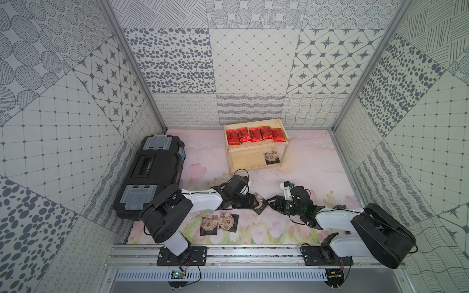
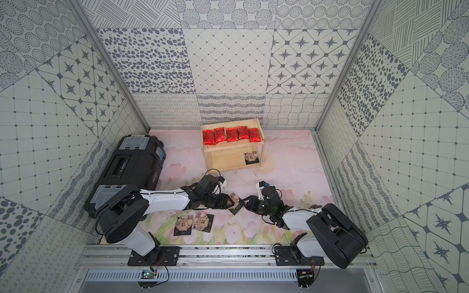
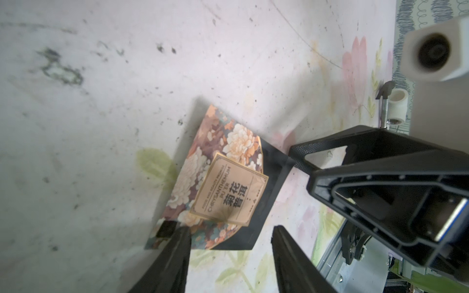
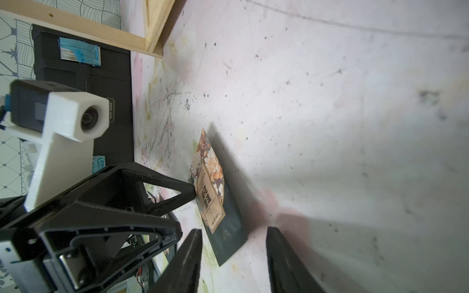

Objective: Place the tea bags on the shelf by color
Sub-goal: Pick up the tea bag from the center of the board.

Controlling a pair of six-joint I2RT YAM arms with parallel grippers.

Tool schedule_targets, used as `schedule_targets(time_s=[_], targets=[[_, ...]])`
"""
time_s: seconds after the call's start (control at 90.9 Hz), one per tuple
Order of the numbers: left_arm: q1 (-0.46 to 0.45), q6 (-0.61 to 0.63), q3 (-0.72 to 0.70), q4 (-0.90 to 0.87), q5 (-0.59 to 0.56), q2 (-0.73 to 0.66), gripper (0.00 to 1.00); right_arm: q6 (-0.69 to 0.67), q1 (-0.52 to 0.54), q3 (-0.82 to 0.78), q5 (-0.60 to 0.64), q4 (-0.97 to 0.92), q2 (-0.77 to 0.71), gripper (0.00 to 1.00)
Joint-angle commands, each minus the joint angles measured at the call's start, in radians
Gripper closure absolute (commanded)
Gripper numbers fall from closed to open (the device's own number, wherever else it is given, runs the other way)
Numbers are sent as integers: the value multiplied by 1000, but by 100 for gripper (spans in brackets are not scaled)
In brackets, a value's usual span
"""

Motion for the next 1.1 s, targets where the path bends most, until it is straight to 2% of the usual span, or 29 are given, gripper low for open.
schedule_targets(time_s=[0.0, 0.198, 0.363, 0.561, 0.671, 0.847, 0.957, 1.089], targets=[[2, 20, -25, -15, -50, 2, 44, 26, -3, 0, -31, 90, 37, 56], [4, 17, -31, -7, -48, 0, 43, 60, -3, 22, -78, 201, 143, 62], [5, 10, -43, 0, -48, -4, 43, 105, -4, 28, -116, 325, 231, 74], [39, -1, -17, -56, -23, -87, 39, 107, -18, 30, -138, 367, 246, 100], [101, -7, 14, -119, 17, -193, 31, 70, -41, 40, -156, 339, 196, 100], [227, -23, 53, -197, 146, -314, 22, -45, -75, 87, -225, 221, 57, 100], [278, -57, 51, -185, 234, -352, 19, -83, -90, 132, -305, 183, 1, 100], [300, -101, 27, -128, 312, -372, 17, -81, -89, 193, -395, 184, -1, 100]])
